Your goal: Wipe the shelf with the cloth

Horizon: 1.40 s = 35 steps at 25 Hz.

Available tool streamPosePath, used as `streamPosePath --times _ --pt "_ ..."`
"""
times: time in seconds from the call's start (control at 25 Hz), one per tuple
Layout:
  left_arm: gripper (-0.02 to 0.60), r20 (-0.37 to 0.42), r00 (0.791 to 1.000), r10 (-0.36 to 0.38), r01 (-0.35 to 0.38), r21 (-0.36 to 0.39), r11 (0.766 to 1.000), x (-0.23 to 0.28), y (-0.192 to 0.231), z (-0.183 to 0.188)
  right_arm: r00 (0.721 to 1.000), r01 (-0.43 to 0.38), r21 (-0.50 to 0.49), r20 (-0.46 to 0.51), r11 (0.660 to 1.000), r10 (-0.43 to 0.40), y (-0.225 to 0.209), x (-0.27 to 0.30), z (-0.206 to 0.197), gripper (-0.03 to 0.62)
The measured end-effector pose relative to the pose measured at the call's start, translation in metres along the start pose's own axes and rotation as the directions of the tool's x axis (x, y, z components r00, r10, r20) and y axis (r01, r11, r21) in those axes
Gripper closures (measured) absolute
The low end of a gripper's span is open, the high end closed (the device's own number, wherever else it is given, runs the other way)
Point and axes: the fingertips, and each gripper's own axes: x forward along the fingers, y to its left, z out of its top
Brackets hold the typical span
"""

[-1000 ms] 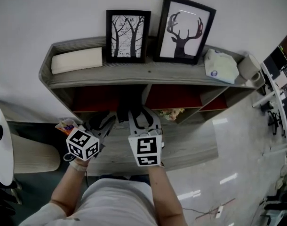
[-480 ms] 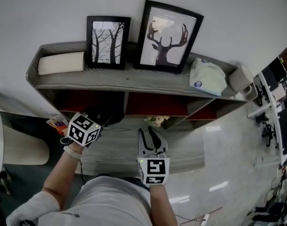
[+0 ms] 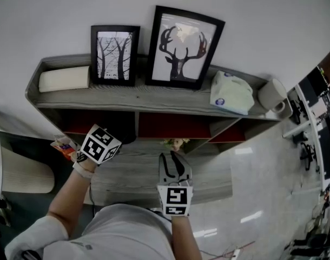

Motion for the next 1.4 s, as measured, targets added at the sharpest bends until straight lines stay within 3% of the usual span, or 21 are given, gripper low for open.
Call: streamPosePath --times 0.16,0.28,0.52,0.84,1.24,1.4 --pt "0.512 0.028 0.999 -0.022 0.022 0.005 1.0 -0.001 -0.001 0.004 1.0 -0.013 0.026 0.006 1.0 0.013 0.001 0.006 -0.001 0.479" --pt "0.531 0.141 0.988 -0.06 0.073 -0.087 0.993 -0.006 -0.005 0.018 1.0 -0.019 0.02 0.002 1.0 0.019 0.004 0.01 0.0 0.479" --pt "0.541 0.324 0.942 -0.086 0.137 -0.139 0.981 -0.027 -0.017 0.05 1.0 -0.026 0.021 0.009 0.999 0.026 0.008 0.016 0.002 0.479" --pt "0.541 0.454 0.883 -0.117 0.198 -0.133 0.971 -0.062 -0.026 0.087 0.999 -0.028 0.027 0.023 0.999 0.027 0.008 0.019 0.005 0.479" --pt "0.541 0.613 0.786 -0.078 0.149 -0.066 0.987 -0.091 -0.023 0.129 0.998 -0.061 0.025 0.025 0.998 0.06 0.017 0.024 0.007 0.479" --pt "0.541 0.645 0.763 -0.044 0.148 -0.109 0.983 -0.082 -0.011 0.131 0.998 -0.068 0.026 0.02 0.997 0.068 0.019 0.027 0.006 0.479"
